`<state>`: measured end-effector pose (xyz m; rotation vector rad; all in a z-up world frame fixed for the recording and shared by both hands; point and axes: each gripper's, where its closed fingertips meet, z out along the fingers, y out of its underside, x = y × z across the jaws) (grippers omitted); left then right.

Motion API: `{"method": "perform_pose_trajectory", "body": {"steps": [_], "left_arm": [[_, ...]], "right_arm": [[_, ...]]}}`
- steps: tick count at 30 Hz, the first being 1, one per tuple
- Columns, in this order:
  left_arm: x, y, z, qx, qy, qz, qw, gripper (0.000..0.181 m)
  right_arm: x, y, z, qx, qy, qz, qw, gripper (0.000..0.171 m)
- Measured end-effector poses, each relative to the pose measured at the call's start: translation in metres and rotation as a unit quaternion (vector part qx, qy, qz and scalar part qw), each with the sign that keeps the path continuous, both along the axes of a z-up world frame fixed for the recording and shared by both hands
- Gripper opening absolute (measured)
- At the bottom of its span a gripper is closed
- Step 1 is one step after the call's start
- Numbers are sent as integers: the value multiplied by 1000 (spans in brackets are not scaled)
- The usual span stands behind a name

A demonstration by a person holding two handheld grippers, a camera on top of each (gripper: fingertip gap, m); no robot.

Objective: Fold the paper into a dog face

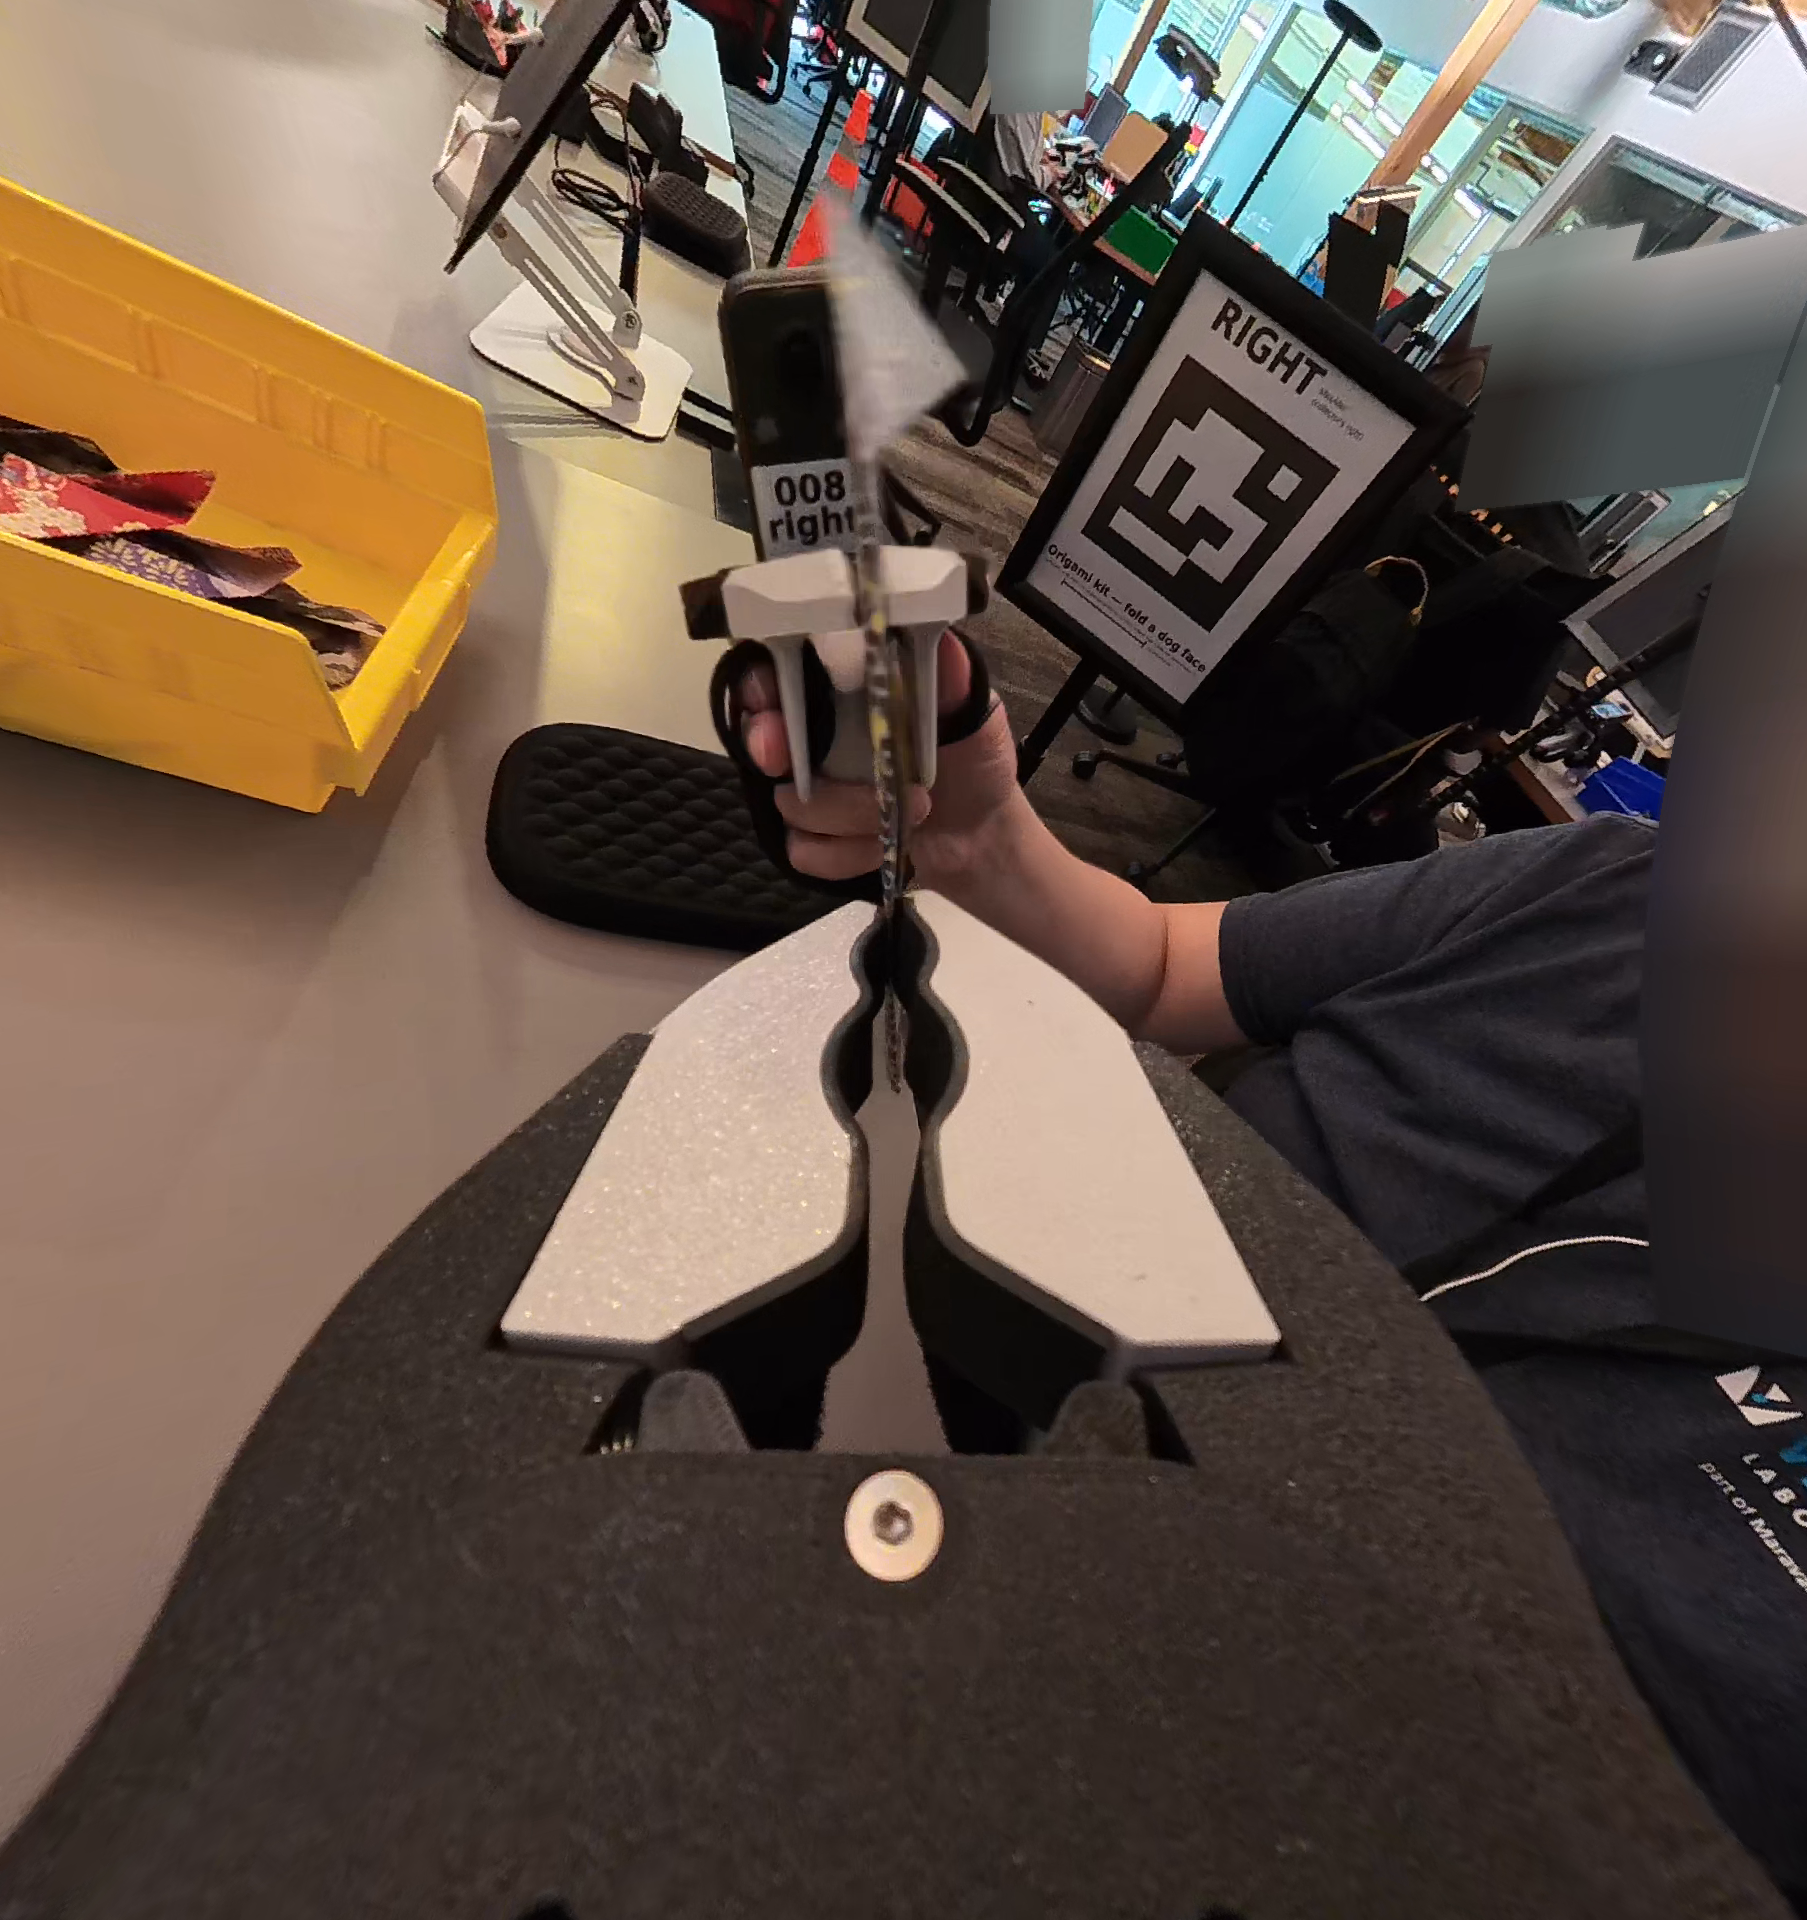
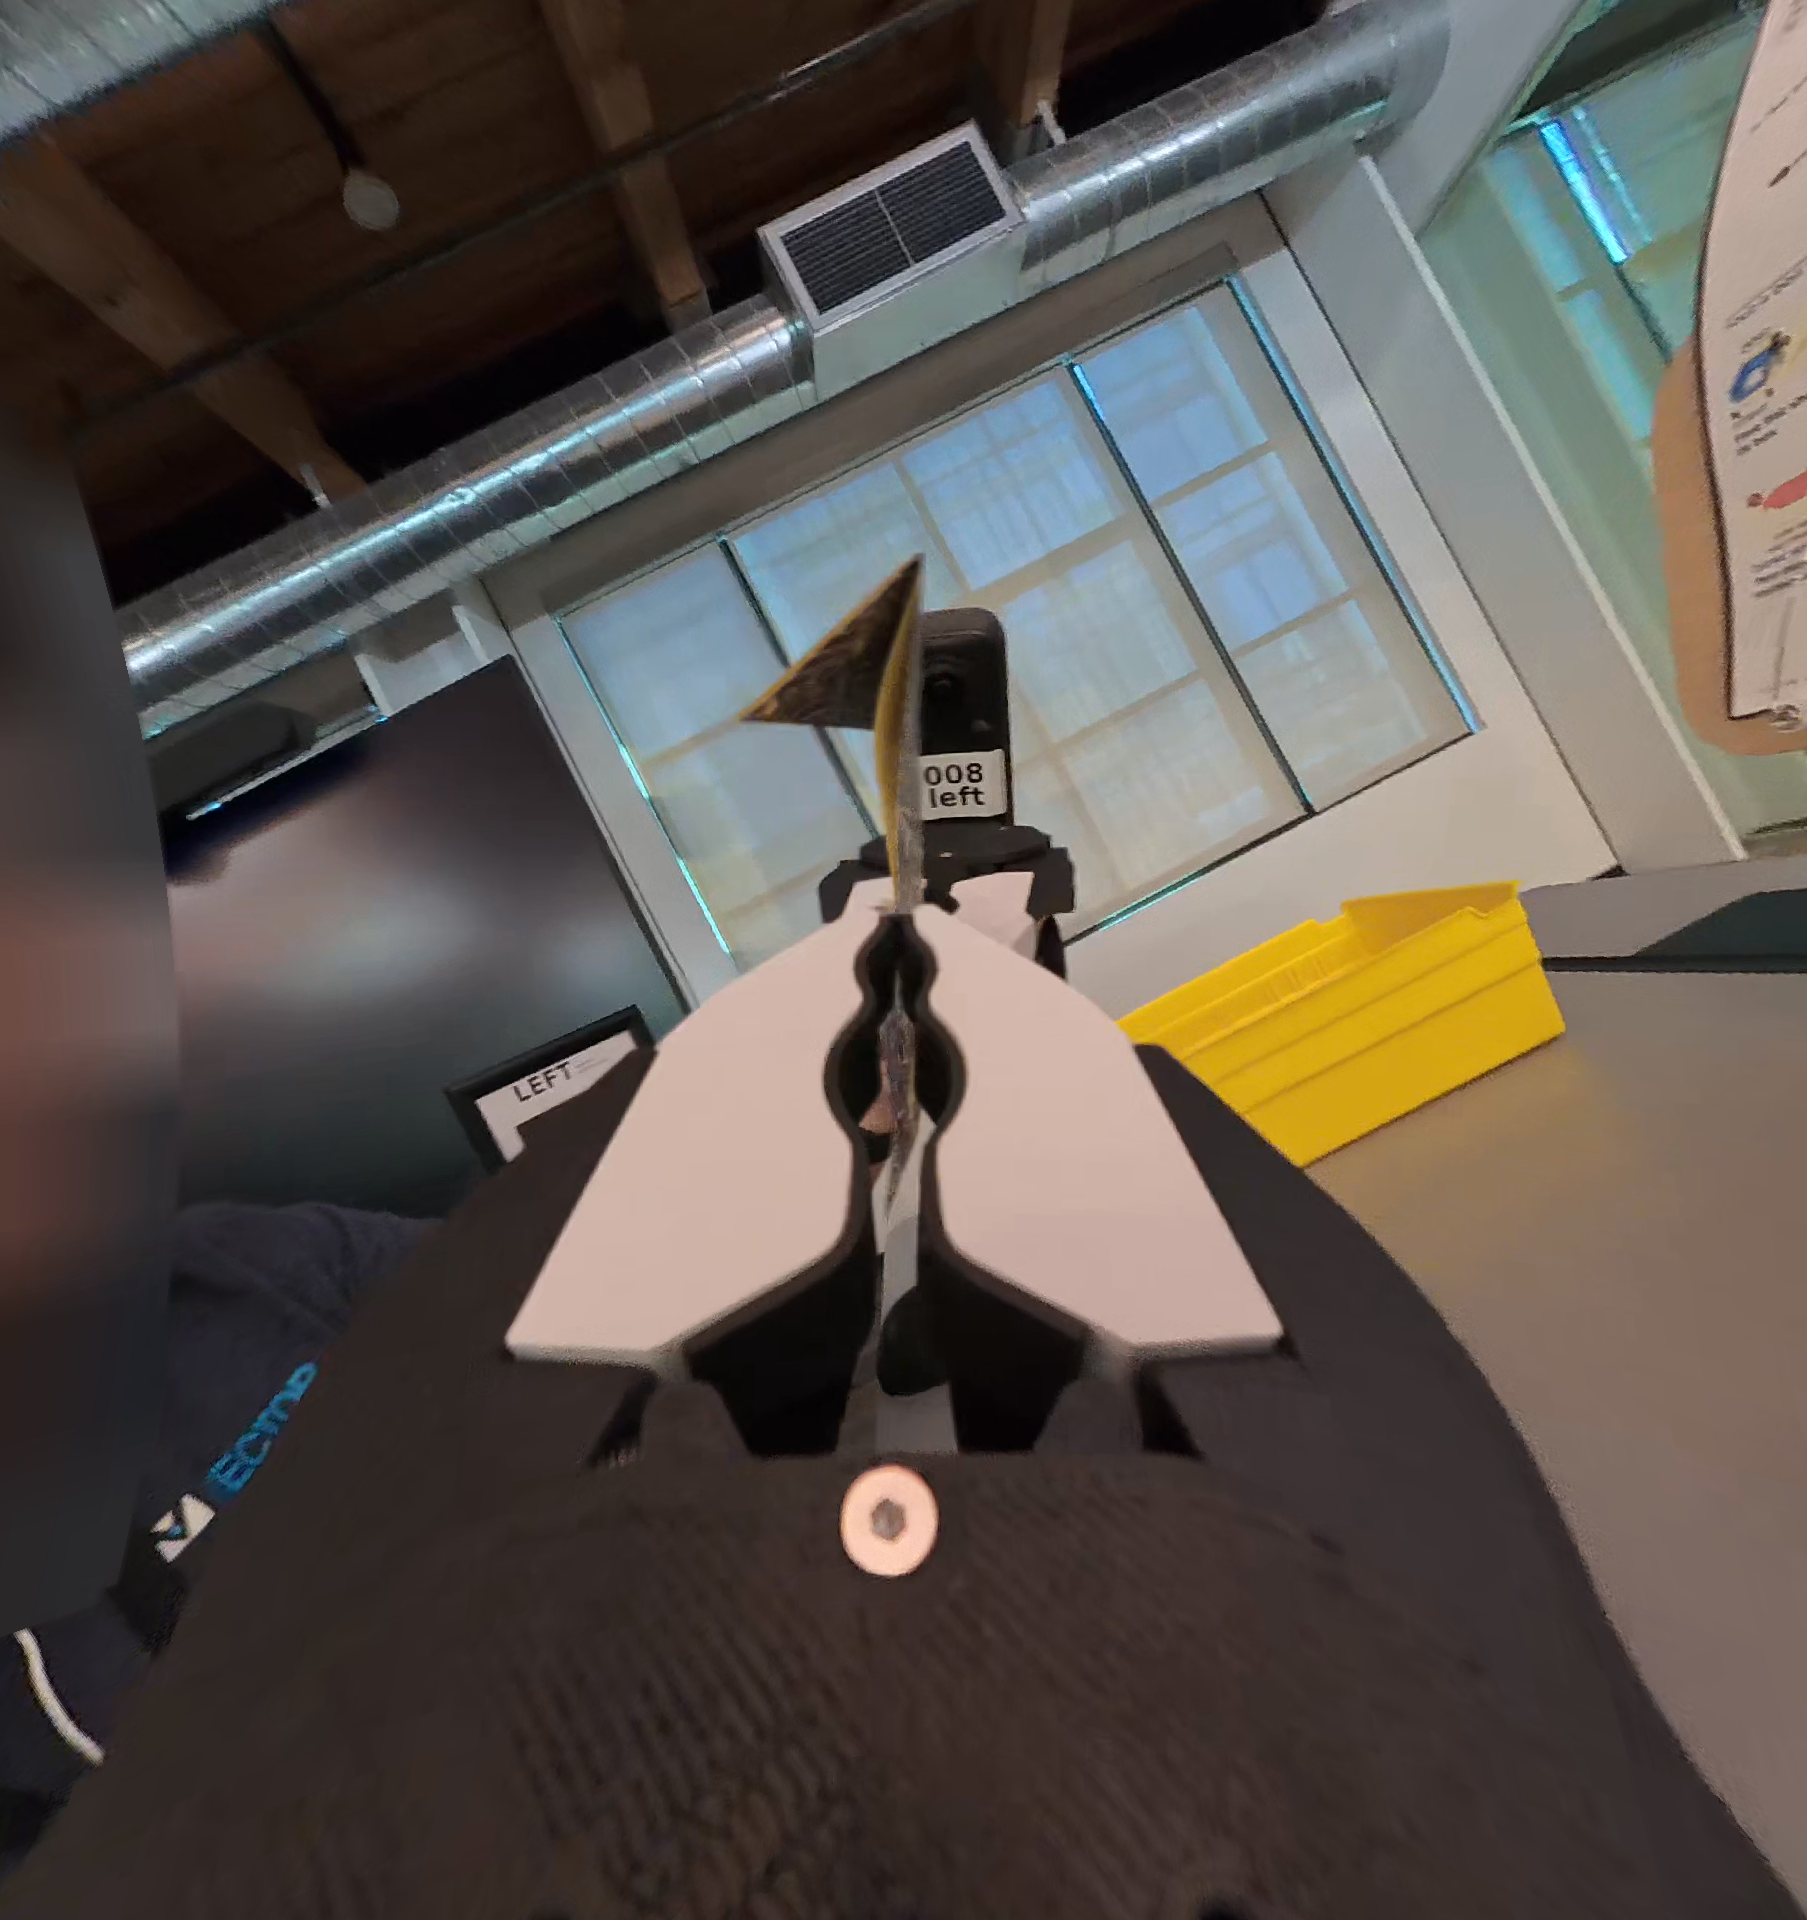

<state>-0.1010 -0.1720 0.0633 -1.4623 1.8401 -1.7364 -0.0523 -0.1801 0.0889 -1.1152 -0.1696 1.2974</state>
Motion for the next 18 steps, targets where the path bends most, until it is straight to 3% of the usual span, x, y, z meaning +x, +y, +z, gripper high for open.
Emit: {"method": "perform_pose_trajectory", "body": {"steps": [3, 5, 7, 10, 11, 13, 15, 16, 18], "left_arm": [[2, -1, 0, 0, -2, 2, 1000, 0], [3, -2, 0, 2, -2, 2, 1000, 0], [4, -2, -2, 5, -1, 3, 1000, 0], [4, -2, -3, 5, -1, 5, 1000, 0], [4, -2, -2, 3, -1, 5, 1000, 0], [5, -1, -4, 6, 1, 6, 1000, 0], [5, 0, -4, 5, 0, 10, 1000, 0], [5, 0, -3, 2, -1, 10, 1000, 0], [6, 0, -1, -1, -4, 11, 1000, 0]], "right_arm": [[4, 3, -1, 1, 6, -23, 1000, 1], [4, 4, 1, -3, 22, -19, 1000, 17], [2, 3, 0, 3, 18, -16, 1000, 1], [3, 4, 0, 3, 10, -30, 1000, 2], [3, 6, 0, -2, 13, -34, 999, 15], [0, 4, 1, 1, 10, -22, 1000, 1], [1, 7, 0, -4, 4, -36, 999, 1], [1, 9, 0, -7, 5, -39, 999, 10], [-7, 6, -1, -7, 3, -8, 1000, 2]]}}
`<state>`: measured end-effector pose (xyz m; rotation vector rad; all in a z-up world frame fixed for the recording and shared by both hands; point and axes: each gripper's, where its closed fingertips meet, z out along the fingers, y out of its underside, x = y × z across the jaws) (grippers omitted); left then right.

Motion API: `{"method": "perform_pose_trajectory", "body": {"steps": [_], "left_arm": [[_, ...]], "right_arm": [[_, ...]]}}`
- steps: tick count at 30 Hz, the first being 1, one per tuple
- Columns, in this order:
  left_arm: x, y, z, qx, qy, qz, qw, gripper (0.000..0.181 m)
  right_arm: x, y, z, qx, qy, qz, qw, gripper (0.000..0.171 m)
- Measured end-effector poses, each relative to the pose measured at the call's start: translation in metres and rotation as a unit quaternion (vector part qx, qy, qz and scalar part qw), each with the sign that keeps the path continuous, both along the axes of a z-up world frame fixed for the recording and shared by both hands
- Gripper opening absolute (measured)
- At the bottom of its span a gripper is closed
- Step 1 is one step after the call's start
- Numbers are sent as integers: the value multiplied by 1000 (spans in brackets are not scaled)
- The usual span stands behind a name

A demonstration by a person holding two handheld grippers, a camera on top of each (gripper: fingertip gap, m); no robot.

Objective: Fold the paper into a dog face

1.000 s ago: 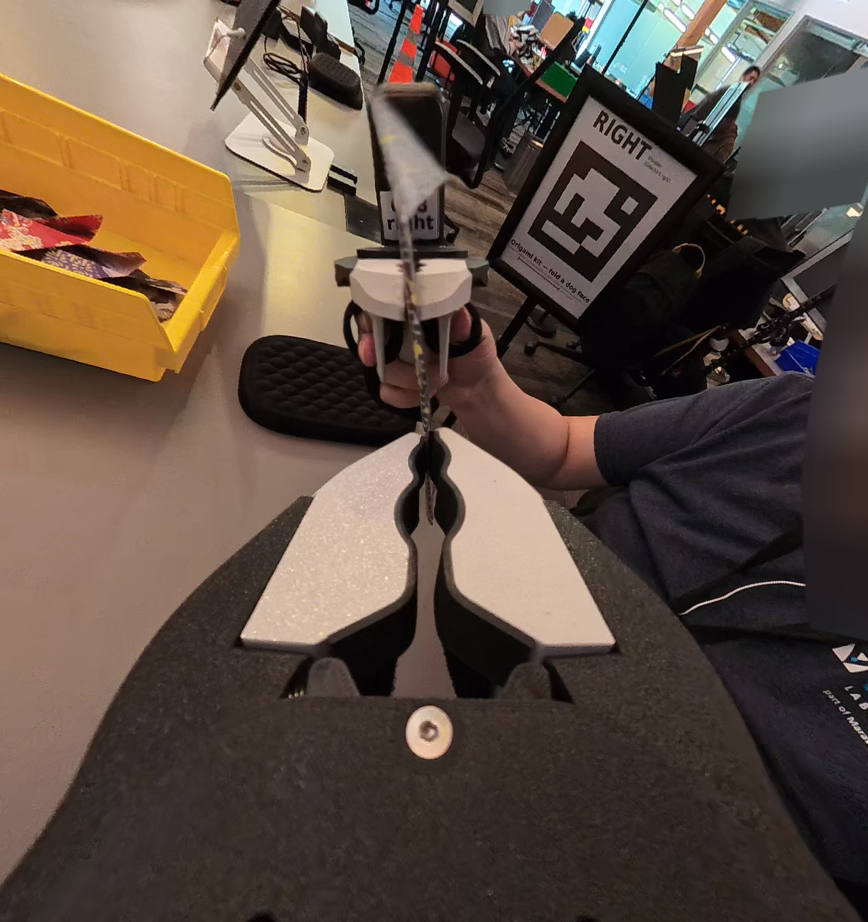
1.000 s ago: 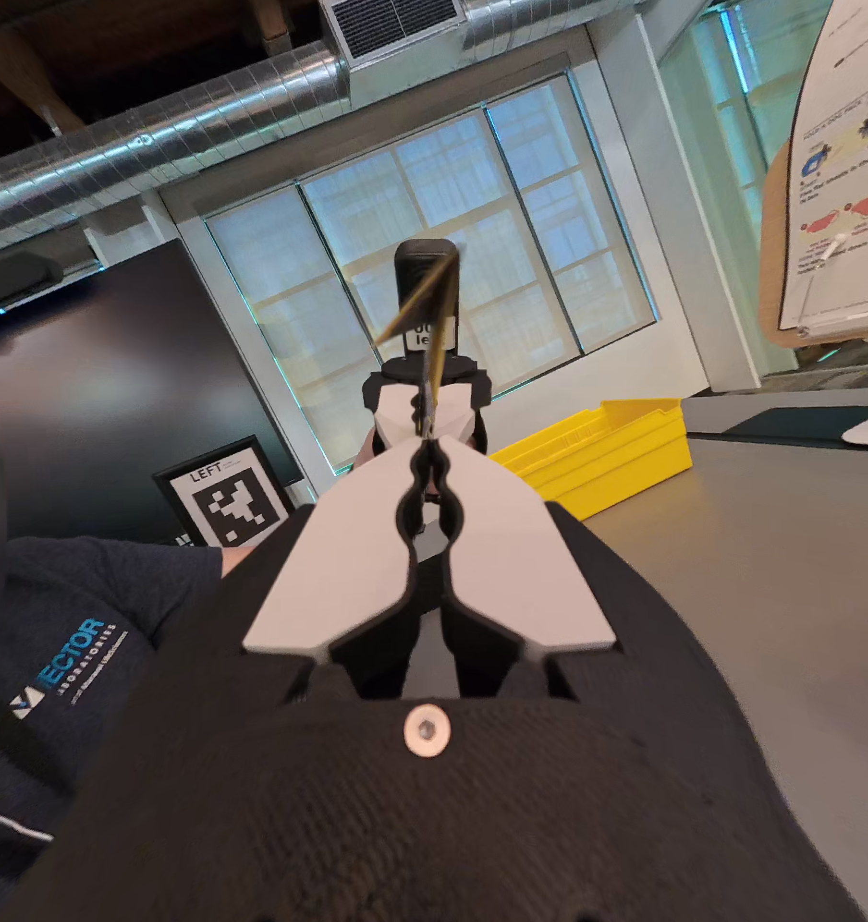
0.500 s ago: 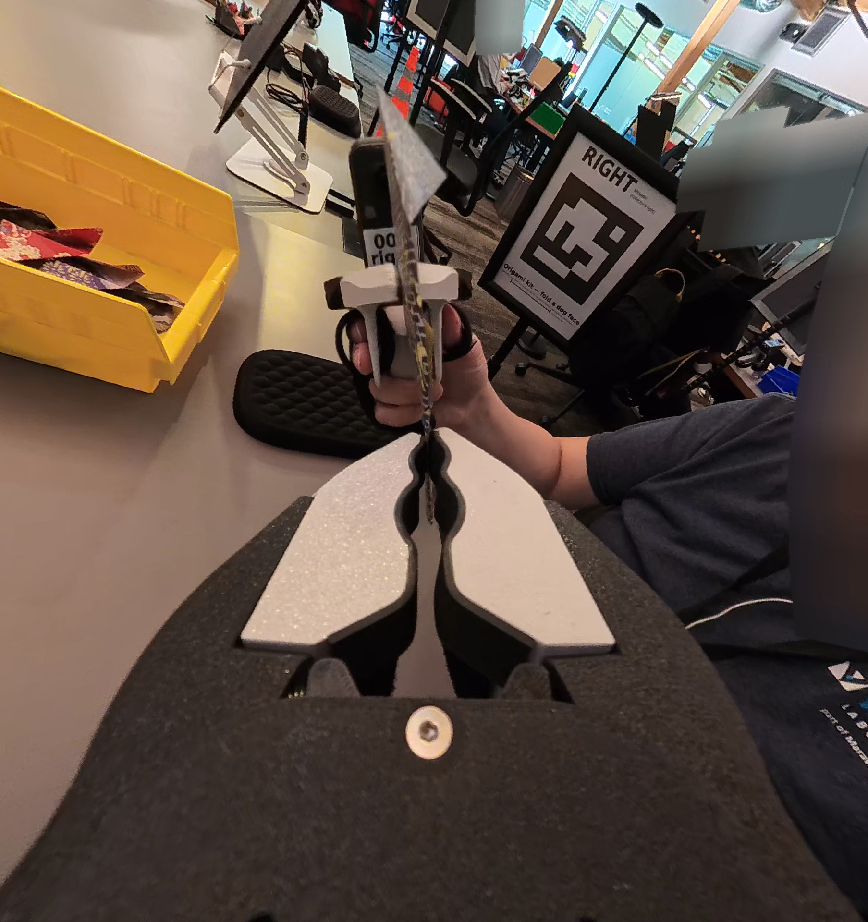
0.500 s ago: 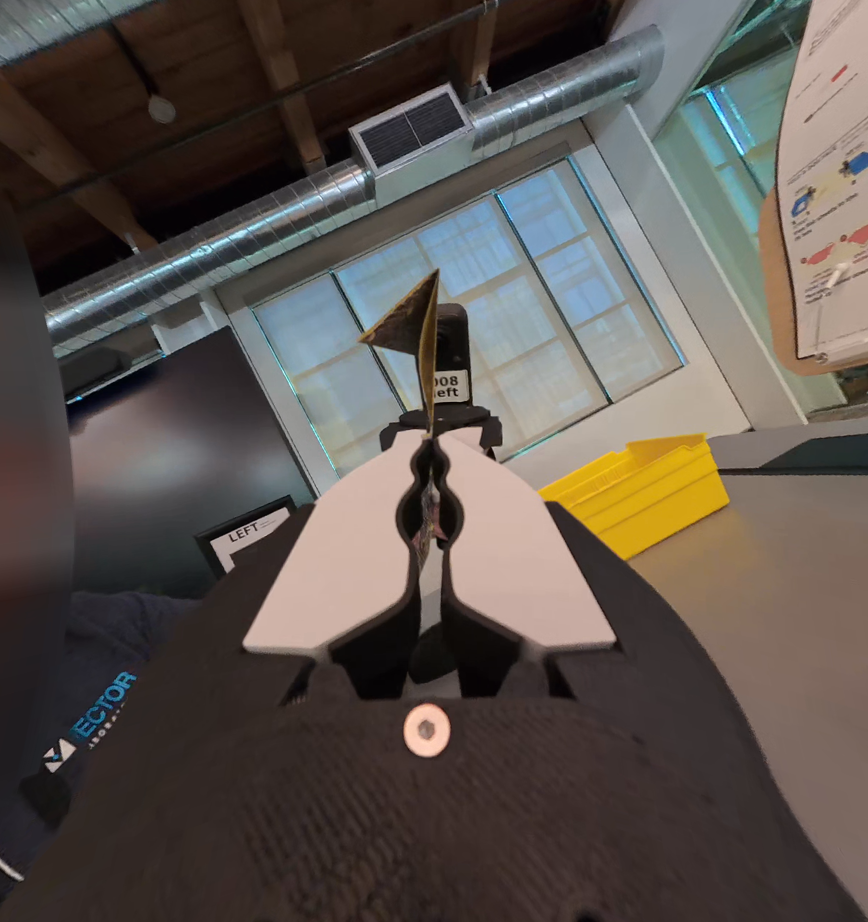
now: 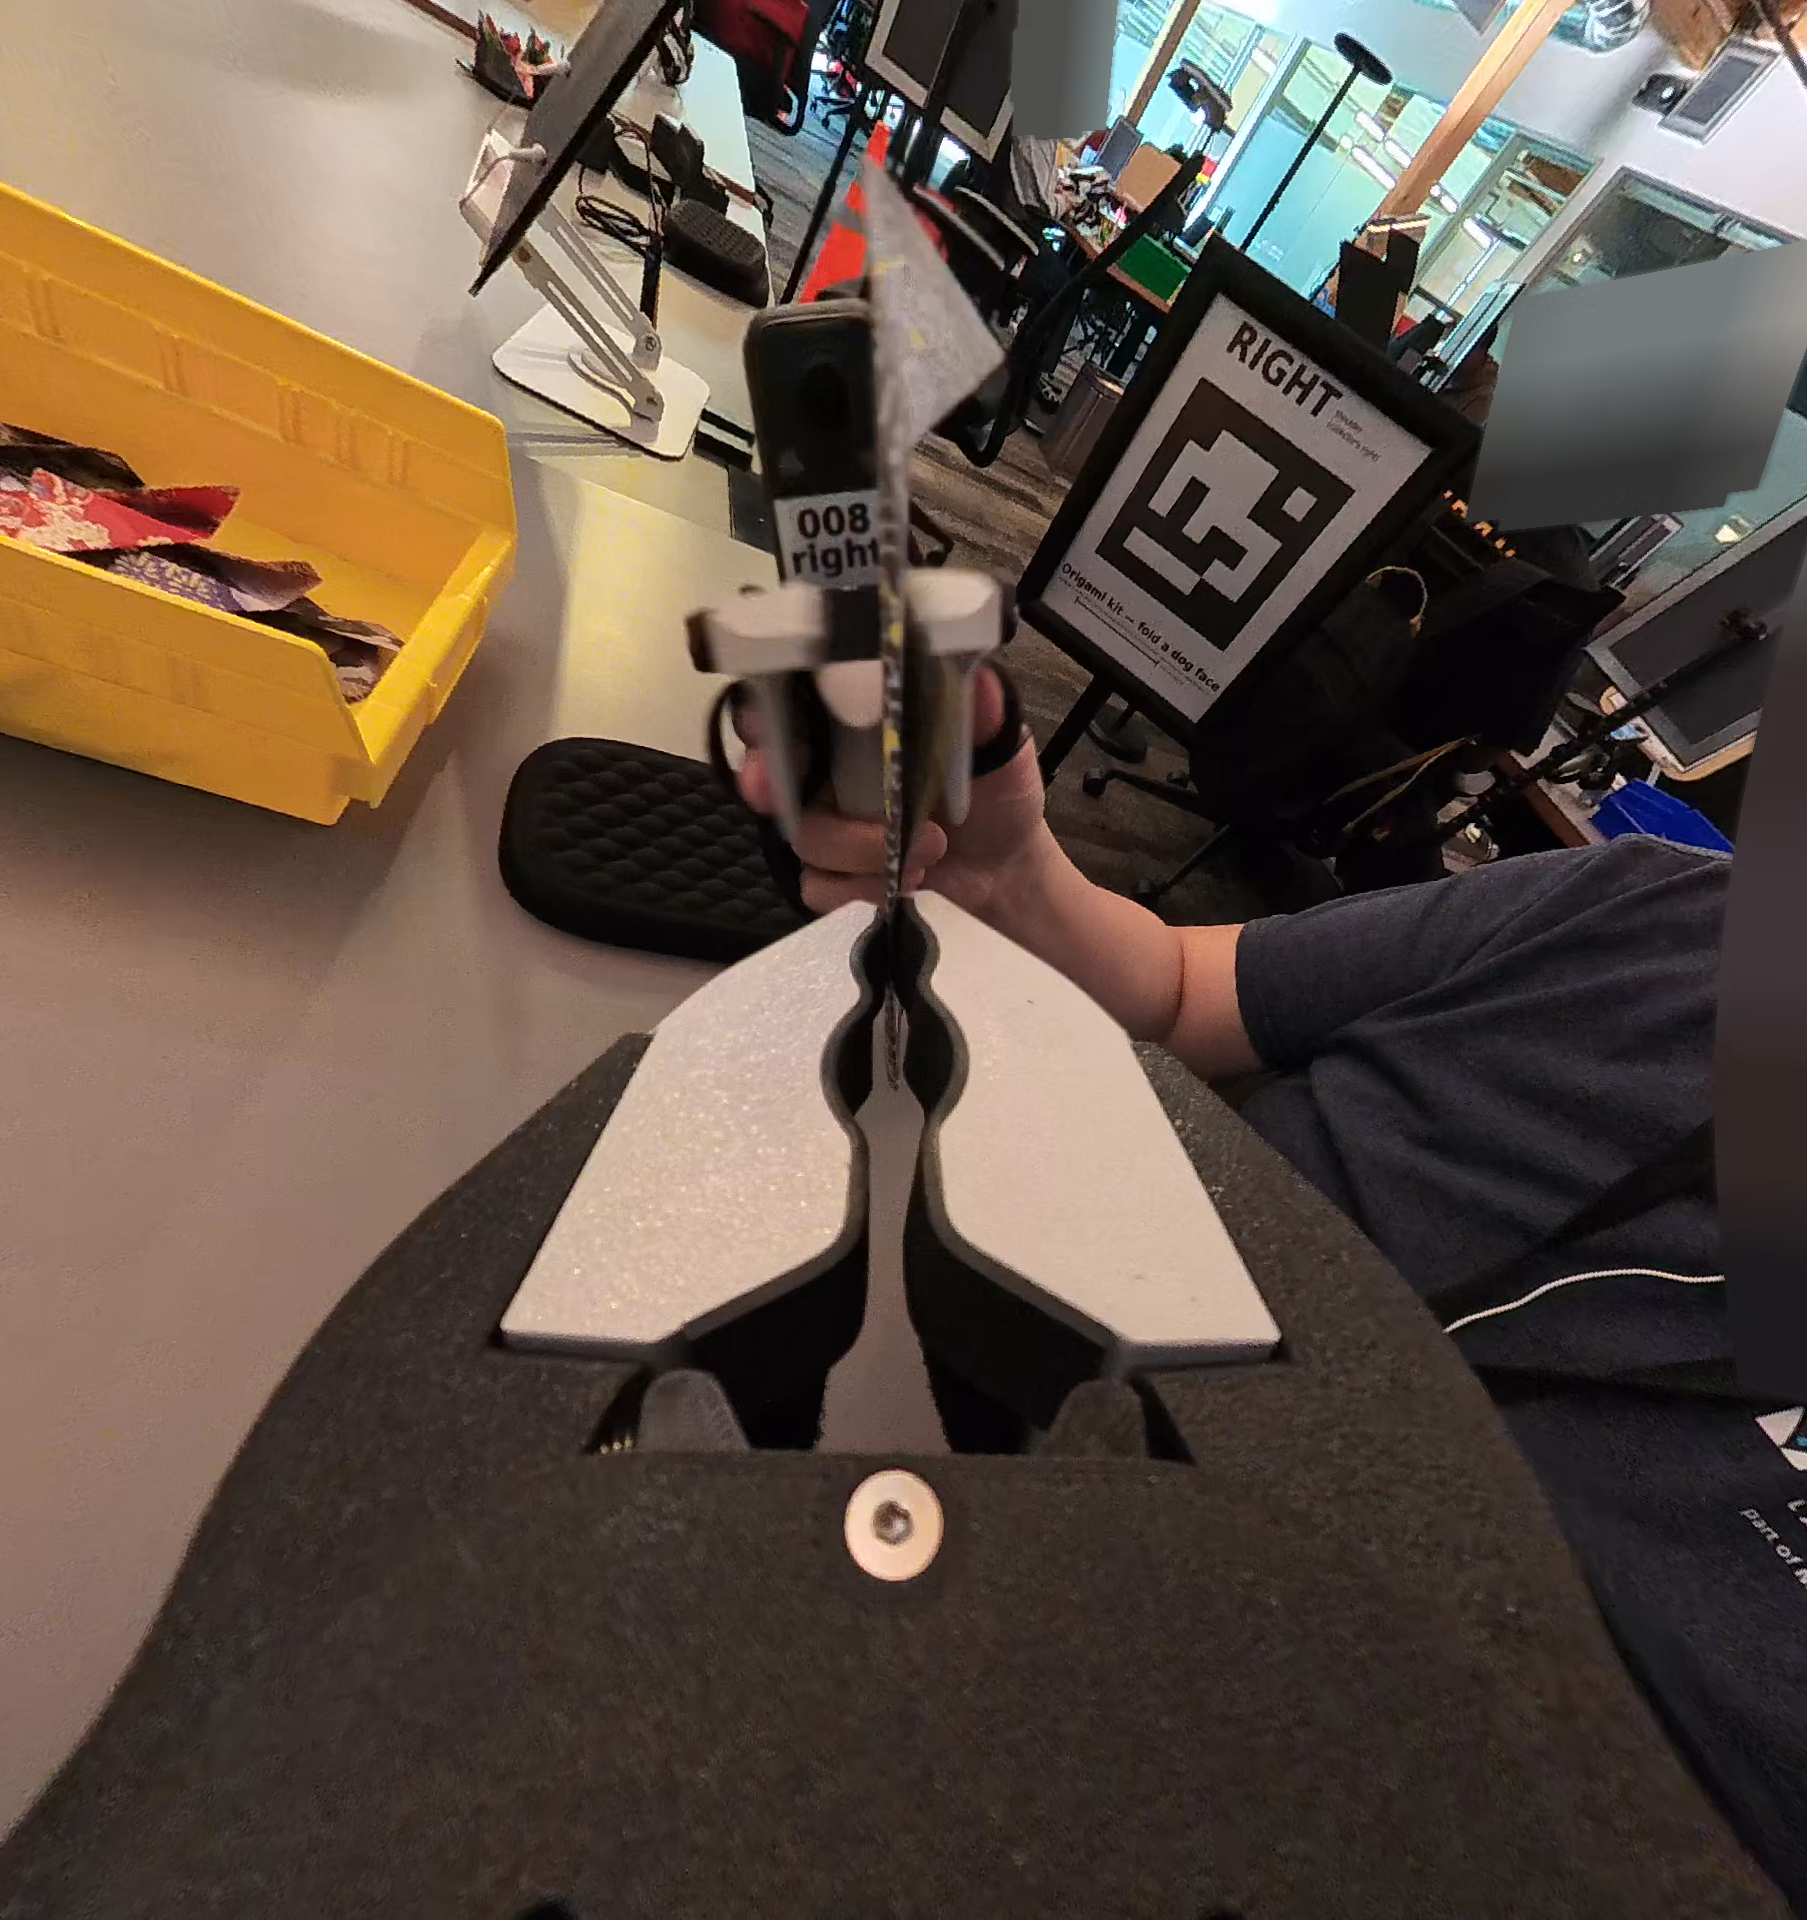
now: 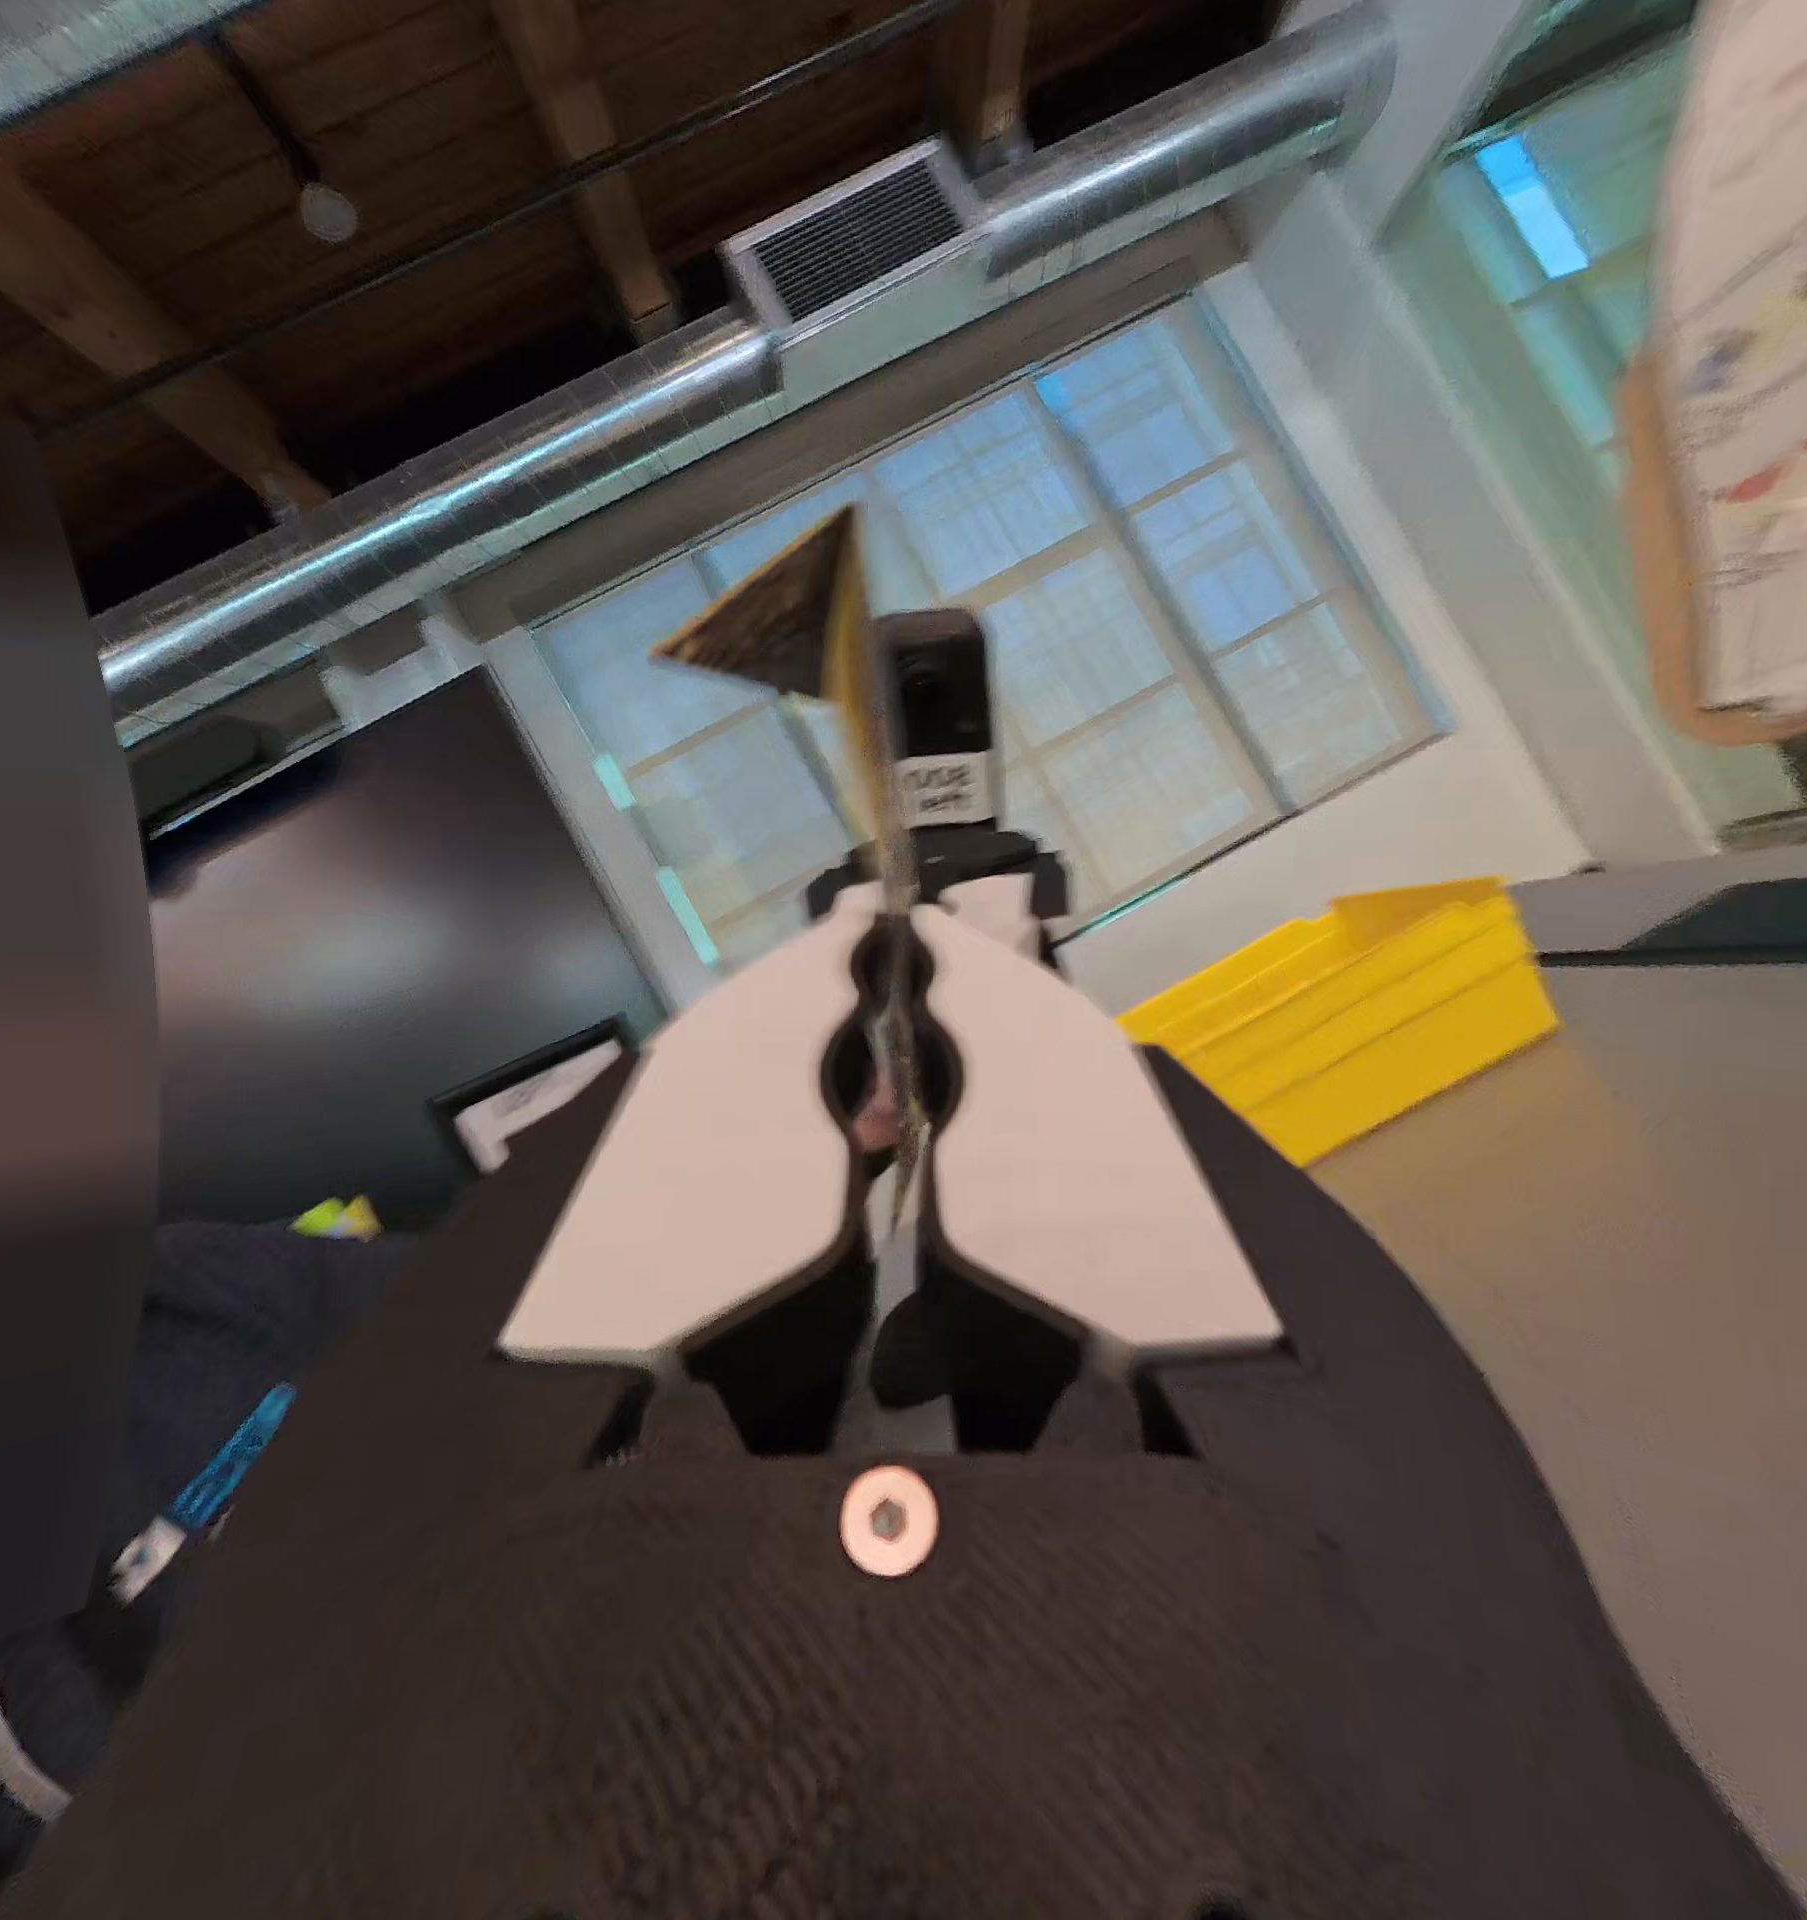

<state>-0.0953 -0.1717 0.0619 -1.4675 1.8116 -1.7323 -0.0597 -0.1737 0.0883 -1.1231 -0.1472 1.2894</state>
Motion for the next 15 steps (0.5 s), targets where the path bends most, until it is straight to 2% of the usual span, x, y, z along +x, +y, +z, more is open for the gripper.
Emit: {"method": "perform_pose_trajectory", "body": {"steps": [3, 6, 7, 9, 12, 13, 15], "left_arm": [[0, 1, 0, 5, -1, 4, 1000, 0], [0, 0, 3, -3, -5, 4, 1000, 0], [1, 1, 2, 1, -3, 5, 1000, 0], [1, 2, 2, 5, -4, 9, 1000, 0], [1, 1, 3, 0, -5, 10, 1000, 0], [1, 1, 2, 2, -4, 10, 1000, 0], [2, 2, 2, 4, -5, 12, 1000, 0]], "right_arm": [[-1, 1, 0, 0, 7, 1, 1000, 1], [-4, 4, -1, -9, 16, 7, 1000, 14], [-8, 2, -1, 2, 11, 17, 1000, 1], [-6, 5, -2, -3, 15, 3, 1000, 1], [-6, 9, -3, -13, 25, -3, 1000, 17], [-10, 5, -2, -2, 18, 11, 1000, 1], [-6, 10, -5, -12, 9, -20, 1000, 1]]}}
